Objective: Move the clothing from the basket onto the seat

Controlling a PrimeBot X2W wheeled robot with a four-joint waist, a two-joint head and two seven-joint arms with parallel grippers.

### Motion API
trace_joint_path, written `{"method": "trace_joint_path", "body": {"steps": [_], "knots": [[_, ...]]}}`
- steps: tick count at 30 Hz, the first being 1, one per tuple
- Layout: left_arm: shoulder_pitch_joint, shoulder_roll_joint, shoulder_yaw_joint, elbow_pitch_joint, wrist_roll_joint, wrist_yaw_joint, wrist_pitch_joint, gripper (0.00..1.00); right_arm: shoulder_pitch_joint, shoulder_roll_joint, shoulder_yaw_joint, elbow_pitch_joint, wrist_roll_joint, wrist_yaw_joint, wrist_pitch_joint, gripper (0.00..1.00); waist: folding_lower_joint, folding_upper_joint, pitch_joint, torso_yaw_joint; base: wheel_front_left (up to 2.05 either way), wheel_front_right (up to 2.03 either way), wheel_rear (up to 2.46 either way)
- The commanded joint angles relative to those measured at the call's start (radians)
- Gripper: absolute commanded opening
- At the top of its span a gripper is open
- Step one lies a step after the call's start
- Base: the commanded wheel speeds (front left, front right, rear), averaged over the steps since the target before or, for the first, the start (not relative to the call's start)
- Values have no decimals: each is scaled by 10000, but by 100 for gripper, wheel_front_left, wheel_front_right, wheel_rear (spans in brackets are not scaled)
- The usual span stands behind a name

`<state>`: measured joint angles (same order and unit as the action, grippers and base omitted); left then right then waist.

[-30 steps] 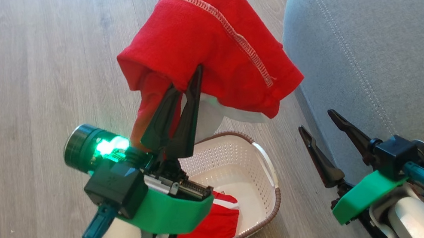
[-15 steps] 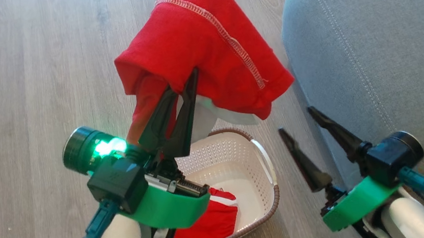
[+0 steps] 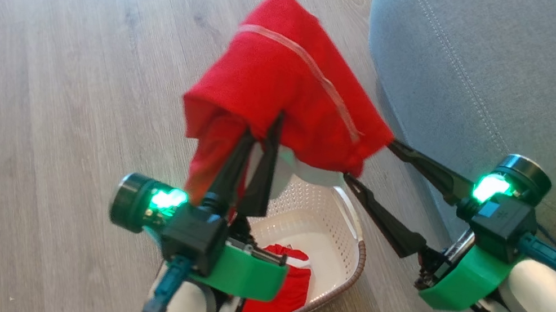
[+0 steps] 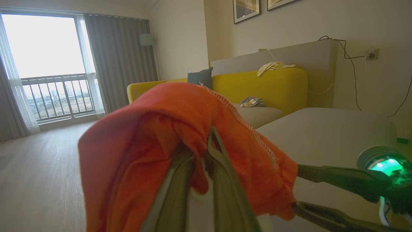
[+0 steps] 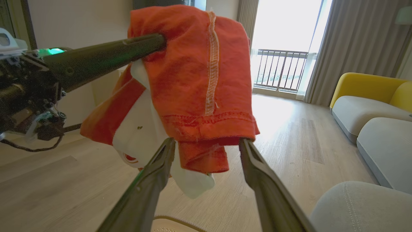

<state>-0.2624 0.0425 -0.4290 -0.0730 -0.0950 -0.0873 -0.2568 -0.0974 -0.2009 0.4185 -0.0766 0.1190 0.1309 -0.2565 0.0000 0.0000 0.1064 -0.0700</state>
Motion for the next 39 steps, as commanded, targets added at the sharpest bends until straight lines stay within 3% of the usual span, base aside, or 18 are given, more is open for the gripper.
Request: {"method": "trace_joint_path", "body": {"steps": [1,9,34,35,36,39], "knots": [[-405,78,244,-301,117,-58,-49,0,-438,-21,63,-338,-94,-2,-53,100,0,0,-1,11,0,0,0],[-458,78,-294,-23,482,-201,-49,0,-522,62,-20,-108,-360,-2,-53,100,0,0,-35,109,0,0,0],[-453,78,-1875,205,-191,-412,-49,0,-1153,266,688,908,-1021,-2,-53,100,0,0,-208,247,0,0,0],[-455,78,-1897,212,-204,-414,-49,0,-1141,286,707,976,-959,-2,-53,43,0,0,-214,253,0,0,0],[-457,78,-1908,217,-217,-416,-49,0,-1142,315,700,1022,-892,-2,-53,0,0,0,-216,257,0,0,0],[-461,78,-1907,230,-231,-418,-49,0,-1148,374,682,1038,-699,-2,-53,0,0,0,-213,267,0,0,0]]}}
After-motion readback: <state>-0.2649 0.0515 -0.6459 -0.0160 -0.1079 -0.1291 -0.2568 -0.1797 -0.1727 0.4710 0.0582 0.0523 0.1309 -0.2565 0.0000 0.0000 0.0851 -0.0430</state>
